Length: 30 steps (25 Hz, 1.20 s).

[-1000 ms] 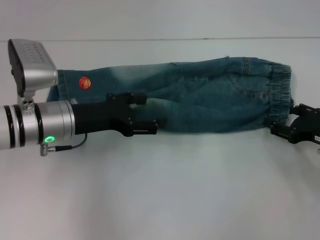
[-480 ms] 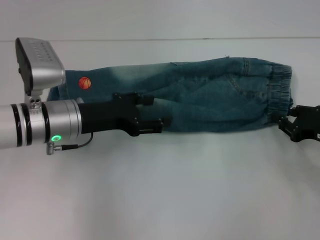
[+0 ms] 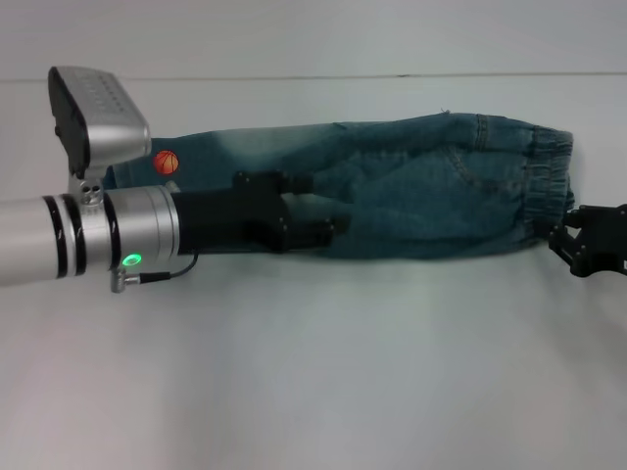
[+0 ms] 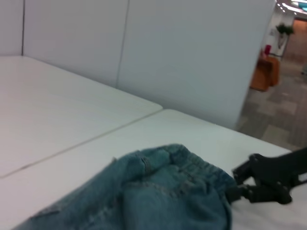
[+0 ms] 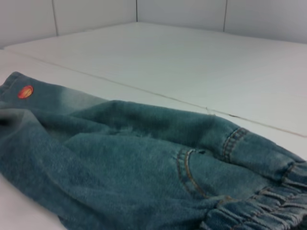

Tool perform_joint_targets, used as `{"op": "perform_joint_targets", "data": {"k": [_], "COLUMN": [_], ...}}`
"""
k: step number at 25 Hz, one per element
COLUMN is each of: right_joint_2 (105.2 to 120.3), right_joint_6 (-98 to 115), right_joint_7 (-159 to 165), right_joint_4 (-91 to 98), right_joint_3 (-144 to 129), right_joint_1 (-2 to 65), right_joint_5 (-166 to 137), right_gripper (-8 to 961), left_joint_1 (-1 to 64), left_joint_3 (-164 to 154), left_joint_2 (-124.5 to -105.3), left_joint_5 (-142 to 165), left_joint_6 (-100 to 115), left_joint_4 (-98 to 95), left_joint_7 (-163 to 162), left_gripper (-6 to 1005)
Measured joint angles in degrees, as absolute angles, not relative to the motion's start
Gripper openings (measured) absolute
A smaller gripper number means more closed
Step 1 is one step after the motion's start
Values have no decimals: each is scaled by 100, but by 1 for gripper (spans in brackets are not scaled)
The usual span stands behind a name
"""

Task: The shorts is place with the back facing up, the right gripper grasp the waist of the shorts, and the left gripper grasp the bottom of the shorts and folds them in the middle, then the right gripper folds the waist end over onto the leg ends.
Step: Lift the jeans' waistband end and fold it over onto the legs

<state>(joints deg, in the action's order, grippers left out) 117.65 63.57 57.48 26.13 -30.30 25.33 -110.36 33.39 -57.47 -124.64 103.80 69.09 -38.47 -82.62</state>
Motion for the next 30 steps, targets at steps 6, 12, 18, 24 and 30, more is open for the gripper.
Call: {"op": "perform_joint_targets", "data": {"k": [6, 12, 18, 24, 30], "right_joint_2": [11844, 11858, 11910, 11951, 11984], "right_joint_6": [6539, 6619, 6787, 7100, 7764], "right_joint_7": [5821, 5957, 6147, 6299, 6592], "right_joint_4": [2933, 3115, 3486, 3773, 4284], "right_joint_3": [-2988, -3021, -3032, -3068, -3107], "right_joint_1": [2435, 2391, 2302, 2227, 2188], "right_joint_5": [-11032, -11065, -11072, -11091, -11065], "right_gripper": [170, 136, 112, 100, 97], "left_joint_1": [3450, 3664, 4166, 4389, 4387], "left_joint_3": [-6265, -6910, -7505, -8169, -8356], "left_joint_2": [-12466, -12463, -12463, -12463, -12463], "left_joint_5": [9444, 7986, 6347, 5006, 4758], "left_joint_6": [6075, 5329, 4492, 4185, 3916], "left_joint_4": [-3509, -2903, -1990, -1623, -1526], "left_joint_7": [-7874, -6759, -5677, -5194, -5224], "left_gripper": [774, 517, 267, 162, 62]}}
